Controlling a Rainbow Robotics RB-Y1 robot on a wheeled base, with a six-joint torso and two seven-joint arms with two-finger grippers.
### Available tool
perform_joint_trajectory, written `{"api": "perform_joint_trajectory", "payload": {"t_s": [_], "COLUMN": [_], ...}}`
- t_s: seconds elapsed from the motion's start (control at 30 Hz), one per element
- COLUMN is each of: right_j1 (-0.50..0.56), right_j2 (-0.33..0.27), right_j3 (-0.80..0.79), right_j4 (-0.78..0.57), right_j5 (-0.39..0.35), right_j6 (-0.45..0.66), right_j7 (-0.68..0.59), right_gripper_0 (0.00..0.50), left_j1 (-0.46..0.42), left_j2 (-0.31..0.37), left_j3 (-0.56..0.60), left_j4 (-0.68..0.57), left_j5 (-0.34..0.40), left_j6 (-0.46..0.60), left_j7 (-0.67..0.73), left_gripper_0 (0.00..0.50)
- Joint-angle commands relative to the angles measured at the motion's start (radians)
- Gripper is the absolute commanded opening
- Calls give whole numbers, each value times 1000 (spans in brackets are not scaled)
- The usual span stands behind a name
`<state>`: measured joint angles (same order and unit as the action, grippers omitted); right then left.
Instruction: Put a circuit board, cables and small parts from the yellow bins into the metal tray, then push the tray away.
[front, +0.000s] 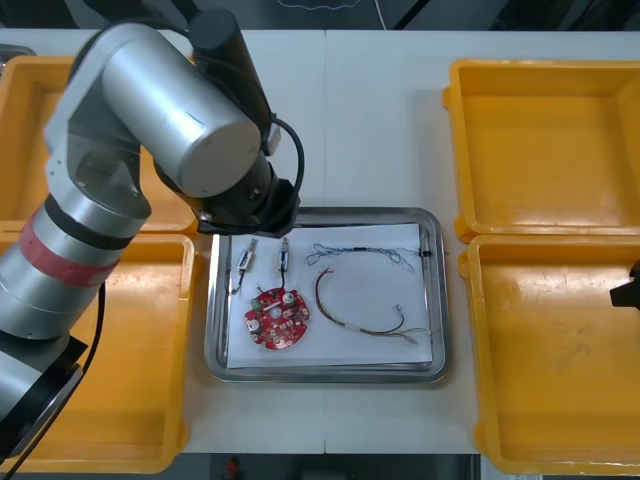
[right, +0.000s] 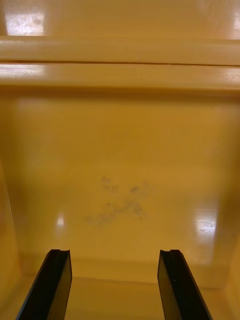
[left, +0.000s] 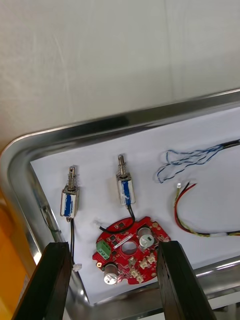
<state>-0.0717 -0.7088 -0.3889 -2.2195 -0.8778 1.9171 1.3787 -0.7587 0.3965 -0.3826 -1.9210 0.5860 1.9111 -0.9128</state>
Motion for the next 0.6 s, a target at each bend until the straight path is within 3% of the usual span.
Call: {"api": "perform_joint_trajectory", "payload": {"t_s": [0.03, 0.6], "right_j1": [-54, -361], "right_j2": [-70, -69], "right_j3": [70, 458], "right_j4": [-32, -86], "right_j5": [-21, -50], "right_j6": [3, 3], "right_j7": [-27, -64], "right_gripper_0": [500, 500], "left_j1": [19, 197], "left_j2": [67, 338], "left_j3": [102, 383], "left_j4": [-92, -280], "left_j5": [78, 276], "left_j6": [9, 9], "left_j7": [77, 54], "left_gripper_0": [500, 500]}}
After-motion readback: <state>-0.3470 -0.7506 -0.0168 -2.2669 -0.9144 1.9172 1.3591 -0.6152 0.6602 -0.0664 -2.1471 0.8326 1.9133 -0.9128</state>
